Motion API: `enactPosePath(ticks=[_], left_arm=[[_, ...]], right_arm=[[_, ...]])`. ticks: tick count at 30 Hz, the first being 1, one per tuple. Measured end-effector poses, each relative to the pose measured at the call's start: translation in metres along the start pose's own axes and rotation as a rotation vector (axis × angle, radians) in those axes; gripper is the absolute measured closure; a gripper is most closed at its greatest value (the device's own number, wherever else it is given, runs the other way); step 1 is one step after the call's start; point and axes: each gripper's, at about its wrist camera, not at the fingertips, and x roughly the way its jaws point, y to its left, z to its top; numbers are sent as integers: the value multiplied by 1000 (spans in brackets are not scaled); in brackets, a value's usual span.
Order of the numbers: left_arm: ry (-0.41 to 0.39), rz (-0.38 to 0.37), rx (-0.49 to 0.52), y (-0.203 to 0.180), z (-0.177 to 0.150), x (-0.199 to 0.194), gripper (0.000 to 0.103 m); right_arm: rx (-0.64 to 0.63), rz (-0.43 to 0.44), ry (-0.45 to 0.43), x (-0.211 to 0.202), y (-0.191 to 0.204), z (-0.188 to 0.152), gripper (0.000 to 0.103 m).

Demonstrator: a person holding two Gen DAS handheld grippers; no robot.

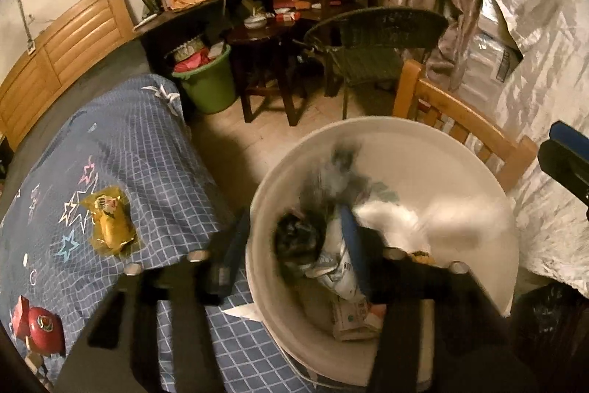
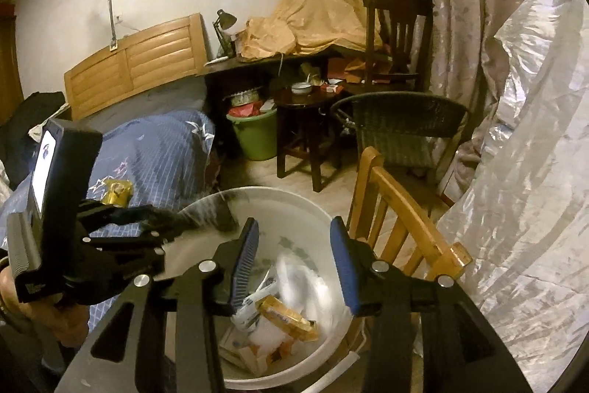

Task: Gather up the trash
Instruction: 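Open both tools over the bucket to drop cloth and mask, then move both tools back over the bed items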

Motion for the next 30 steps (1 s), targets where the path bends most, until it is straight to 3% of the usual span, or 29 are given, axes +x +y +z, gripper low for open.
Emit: enactPosePath(ticks=[10, 13, 17, 22, 25, 30], left_arm=[[-26, -2, -88, 23, -7, -18, 52], [-85, 28, -129, 37, -17, -39, 42], [-199, 117, -168, 62, -38, -78, 35], [-274, 190, -255, 110, -66, -119, 28], [-296, 246, -330, 151, -93, -143, 25], [-287, 328, -448, 215, -145, -173, 23]], right_arm=[[51, 0, -45, -12, -2, -9, 61], [50, -22, -110, -26, 8, -15, 61], [41, -32, -244, -52, 36, -29, 50], [-6, -9, -347, -74, 80, -50, 38], [-38, 39, -353, -78, 109, -60, 32], [-80, 147, -291, -71, 168, -76, 28]])
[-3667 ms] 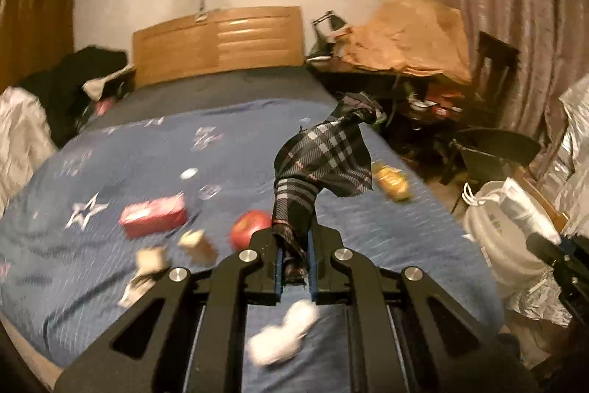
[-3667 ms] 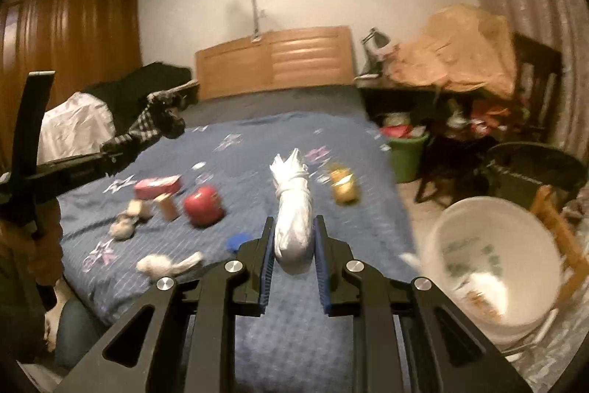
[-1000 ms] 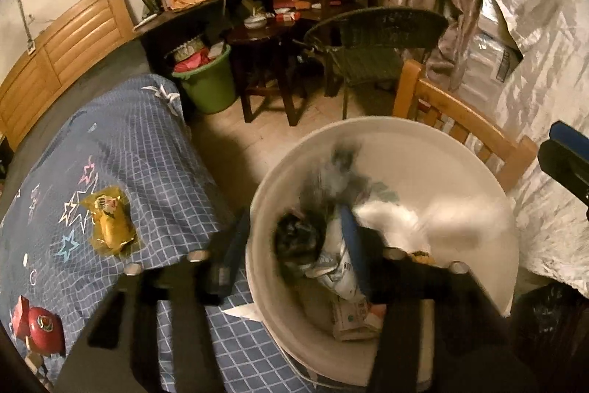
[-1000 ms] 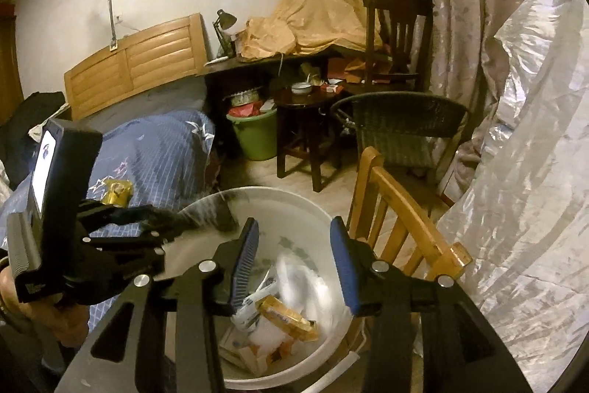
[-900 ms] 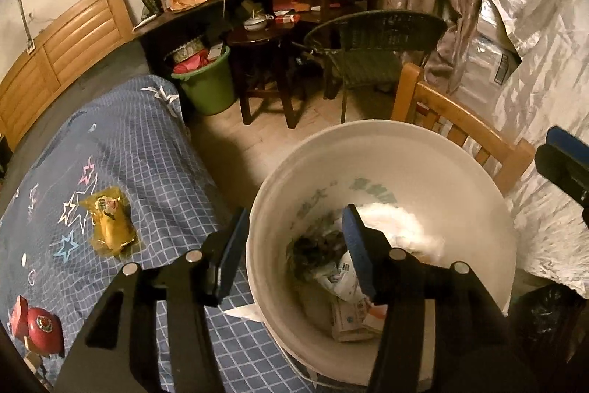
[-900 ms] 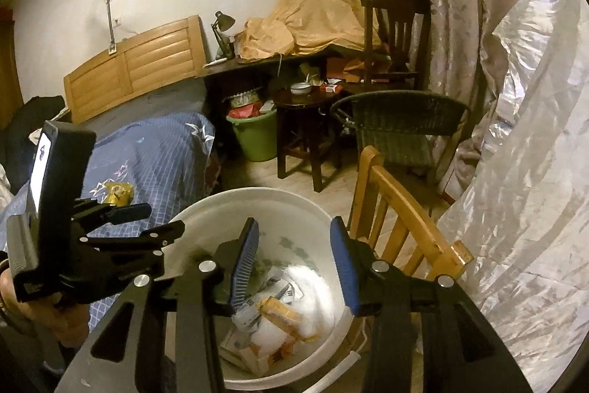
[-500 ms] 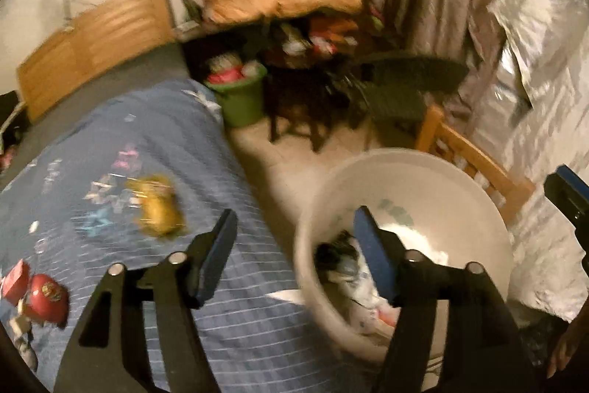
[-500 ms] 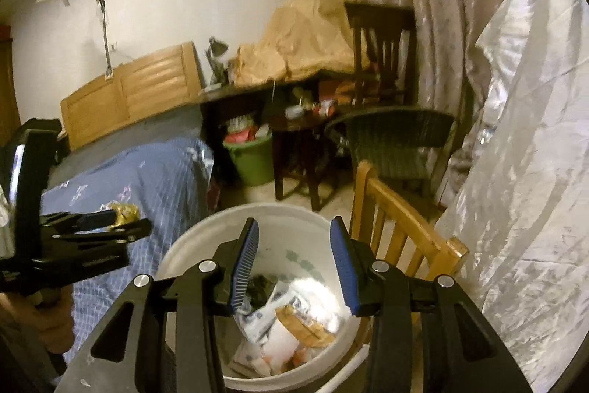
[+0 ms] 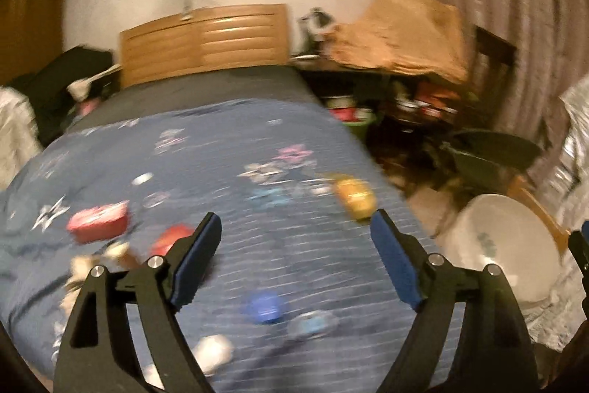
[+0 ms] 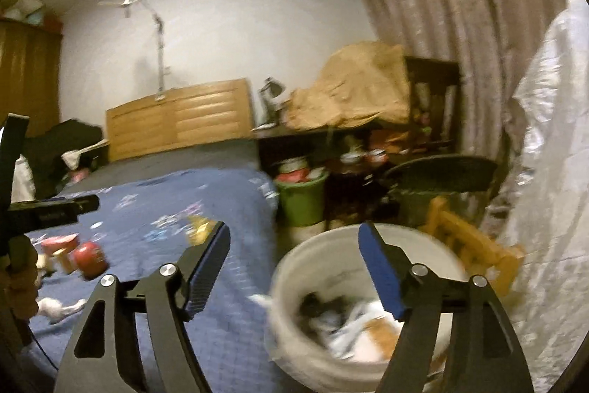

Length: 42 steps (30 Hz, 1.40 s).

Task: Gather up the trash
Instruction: 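Move both tools back over the bed items, then grasp the beige yarn ball with the left tool while the right tool grasps the tan sponge block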

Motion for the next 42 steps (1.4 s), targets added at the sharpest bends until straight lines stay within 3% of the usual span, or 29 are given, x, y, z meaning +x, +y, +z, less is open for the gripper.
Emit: enactPosePath(ticks=[7, 10, 14, 18, 21, 22, 24, 27, 31, 38, 42], left_arm=[[9, 201, -166, 142, -43, -30, 23], [52, 269, -238, 201, -69, -35, 23], [138, 248, -300, 254, -92, -23, 23], [201, 164, -283, 262, -102, 6, 23], [250, 160, -253, 258, -106, 31, 25], [277, 160, -229, 256, -110, 41, 31], [322, 191, -234, 262, -118, 55, 60], [286, 138, -287, 277, -121, 43, 65], [250, 131, -336, 294, -129, 12, 65], [177, 243, -447, 344, -143, -35, 66], [143, 280, -501, 370, -146, -51, 65]], right_arm=[[-94, 171, 77, 24, 101, -11, 21], [-128, 237, 109, 32, 144, -15, 20], [-175, 310, 152, 45, 193, -17, 20], [-210, 354, 184, 56, 227, -15, 18], [-222, 383, 210, 62, 248, -13, 18], [-227, 391, 214, 63, 253, -12, 18], [-245, 409, 218, 63, 267, -10, 18], [-270, 438, 216, 63, 285, -6, 18], [-297, 484, 230, 62, 310, -8, 18], [-335, 653, 319, 68, 386, -12, 19], [-359, 768, 425, 82, 448, -25, 30]])
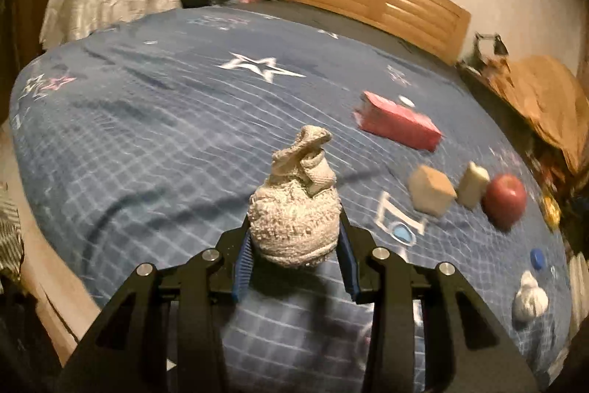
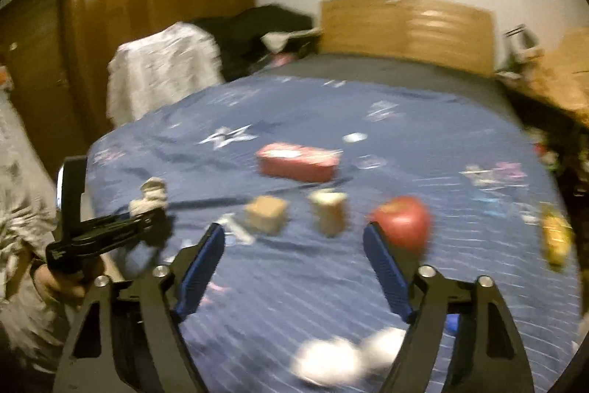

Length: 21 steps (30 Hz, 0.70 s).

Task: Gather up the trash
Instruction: 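Grasp the beige yarn ball with the left tool while the right tool grasps the tan sponge block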

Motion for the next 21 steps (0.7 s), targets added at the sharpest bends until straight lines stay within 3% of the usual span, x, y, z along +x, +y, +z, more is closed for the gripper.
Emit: enactPosePath(ticks=[6, 11, 16, 21], left_arm=[[-14, -5, -10, 12, -2, -7, 65], [-6, -20, -9, 17, -5, -4, 65], [11, -32, -21, 19, -7, 2, 65], [23, -37, -13, 13, -8, 5, 65]], right_arm=[[57, 10, 110, 81, 29, 4, 32], [117, -84, 150, 129, 29, 4, 36], [214, -98, 205, 161, 11, -2, 57], [243, -46, 190, 160, 7, -5, 65]])
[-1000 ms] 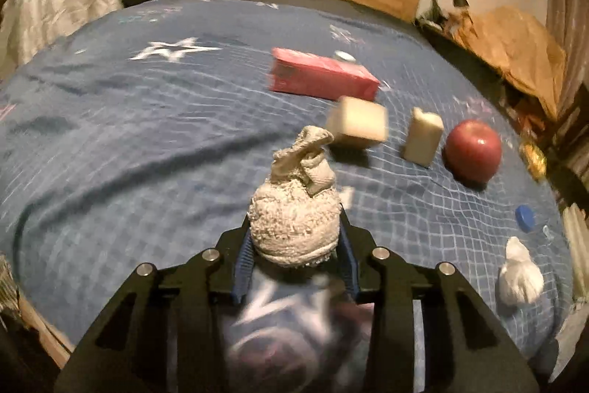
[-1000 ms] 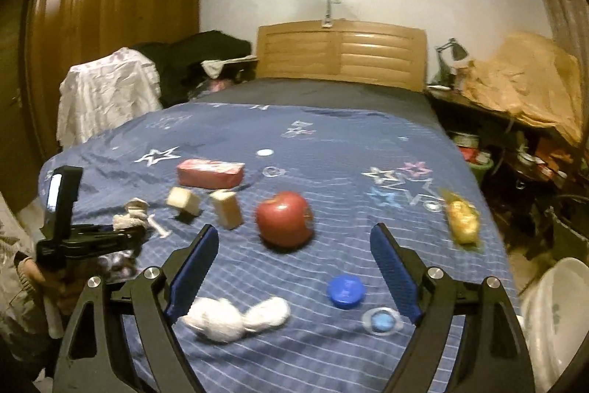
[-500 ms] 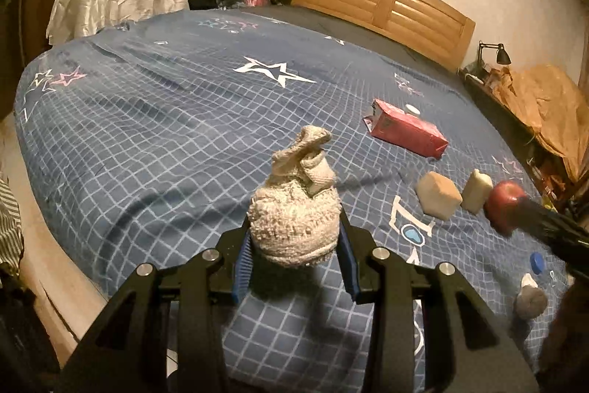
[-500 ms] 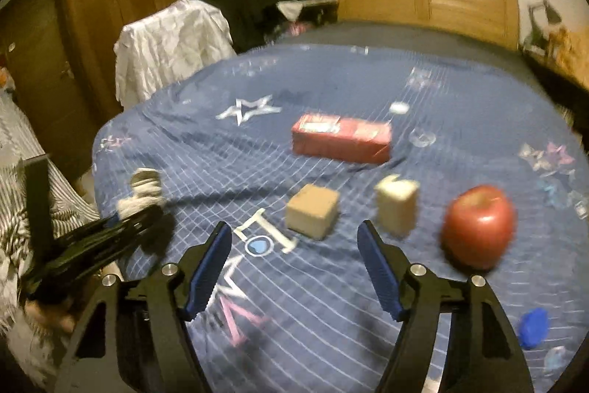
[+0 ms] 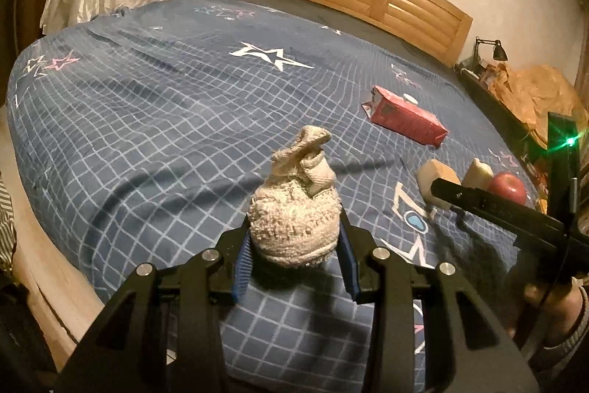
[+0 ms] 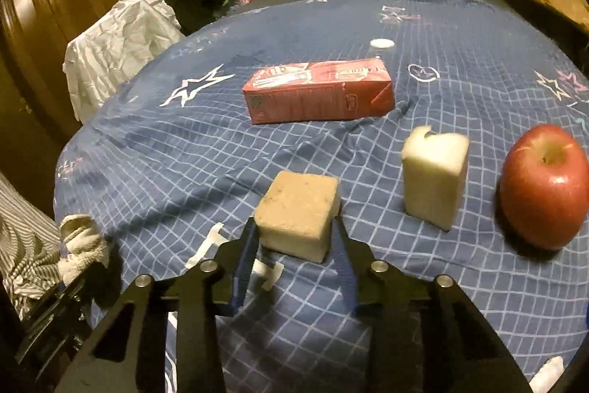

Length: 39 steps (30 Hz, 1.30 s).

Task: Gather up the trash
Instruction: 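Grasp the beige yarn ball with the left tool while the right tool grasps the tan sponge block, then carry the yarn ball and sponge block over the white bucket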

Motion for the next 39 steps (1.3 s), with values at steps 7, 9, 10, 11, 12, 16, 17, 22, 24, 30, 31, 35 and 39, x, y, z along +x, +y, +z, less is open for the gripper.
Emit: enactPosePath(ticks=[7, 9, 10, 11, 12, 16, 17, 22, 24, 30, 31, 35, 39], left_arm=[[-10, -5, 51, -26, -3, -7, 65], [-7, -1, 61, -33, -5, -9, 65], [-10, 1, 74, -39, -6, -12, 65], [-14, 3, 80, -42, -6, -14, 65], [-17, 7, 87, -45, -6, -16, 65], [-37, 39, 124, -63, -10, -26, 65], [-40, 45, 131, -66, -11, -27, 65], [-62, 92, 157, -85, -15, -38, 65], [-76, 110, 173, -92, -17, -43, 65], [-96, 133, 208, -113, -21, -55, 65], [-103, 138, 226, -120, -22, -57, 65], [-115, 142, 266, -140, -28, -64, 65], [-139, 135, 318, -167, -30, -72, 65]], right_arm=[[-25, 67, -56, -49, 9, -6, 66], [-32, 78, -67, -64, 10, -11, 66], [-36, 83, -71, -71, 9, -14, 66], [-41, 87, -76, -80, 9, -18, 66], [-46, 88, -83, -89, 9, -23, 66], [-88, 71, -112, -122, 6, -42, 66], [-90, 72, -118, -132, 4, -48, 66], [-114, 55, -157, -166, -1, -70, 66], [-120, 46, -178, -180, -4, -80, 66], [-108, 42, -228, -213, -19, -94, 66], [-103, 41, -241, -220, -23, -96, 66], [-88, 33, -279, -236, -30, -96, 66], [-58, 22, -318, -255, -44, -100, 66]])
